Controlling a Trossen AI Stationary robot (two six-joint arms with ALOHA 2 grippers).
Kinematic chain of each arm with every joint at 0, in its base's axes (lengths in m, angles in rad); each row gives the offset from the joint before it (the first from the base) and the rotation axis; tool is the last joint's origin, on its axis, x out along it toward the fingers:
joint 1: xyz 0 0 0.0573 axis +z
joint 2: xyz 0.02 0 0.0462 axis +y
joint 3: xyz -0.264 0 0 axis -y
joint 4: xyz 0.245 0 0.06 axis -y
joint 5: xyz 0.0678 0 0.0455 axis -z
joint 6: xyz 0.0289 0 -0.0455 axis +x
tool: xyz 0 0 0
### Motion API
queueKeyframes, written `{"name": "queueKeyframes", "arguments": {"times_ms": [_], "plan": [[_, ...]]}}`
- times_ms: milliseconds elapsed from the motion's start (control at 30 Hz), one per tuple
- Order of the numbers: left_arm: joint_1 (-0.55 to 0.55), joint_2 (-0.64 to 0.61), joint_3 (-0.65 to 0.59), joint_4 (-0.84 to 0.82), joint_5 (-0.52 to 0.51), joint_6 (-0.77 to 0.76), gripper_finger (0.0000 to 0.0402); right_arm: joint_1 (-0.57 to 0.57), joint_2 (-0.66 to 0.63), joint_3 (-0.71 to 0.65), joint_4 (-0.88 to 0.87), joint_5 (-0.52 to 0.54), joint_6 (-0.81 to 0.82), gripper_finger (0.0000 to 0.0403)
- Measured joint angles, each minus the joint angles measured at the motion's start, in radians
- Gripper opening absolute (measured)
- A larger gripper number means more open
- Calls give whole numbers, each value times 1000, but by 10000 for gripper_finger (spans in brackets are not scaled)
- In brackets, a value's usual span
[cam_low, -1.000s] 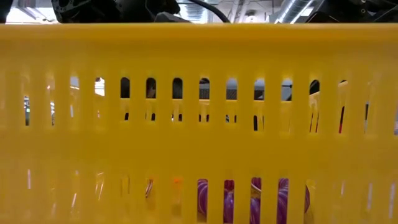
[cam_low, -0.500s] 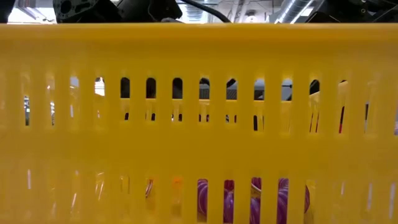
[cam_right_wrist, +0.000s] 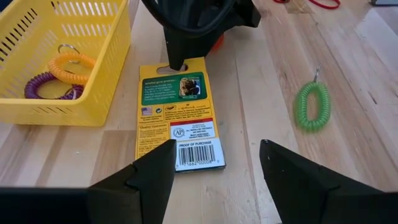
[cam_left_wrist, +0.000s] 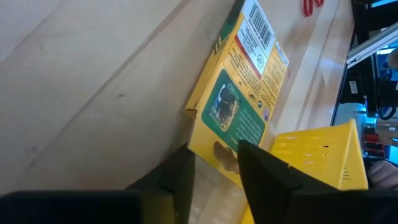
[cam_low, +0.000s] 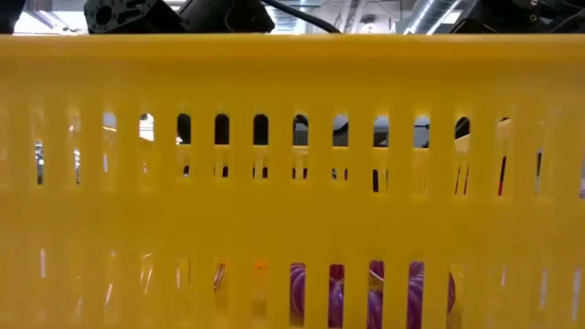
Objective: Pick & Place Office Desk Supplies
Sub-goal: Put the yellow crayon box into the top yellow bin
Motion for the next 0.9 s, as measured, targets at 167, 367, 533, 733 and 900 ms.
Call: {"name": "queueKeyframes", "arguments": {"times_ms": [167, 367, 533, 733, 900], "plan": [[0, 0, 0, 0, 3, 12, 53, 0, 0, 0, 0, 0, 0, 227], [1, 2, -1, 30, 26, 47, 4, 0, 0, 0, 0, 0, 1, 227], [11, -7, -2, 55, 26, 80, 4, 0, 0, 0, 4, 0, 1, 227], [27, -42, -3, 42, 34, 112, 3, 0, 0, 0, 7, -1, 2, 227], [33, -83, -3, 49, 37, 150, 3, 0, 0, 0, 6, -1, 3, 227]]}}
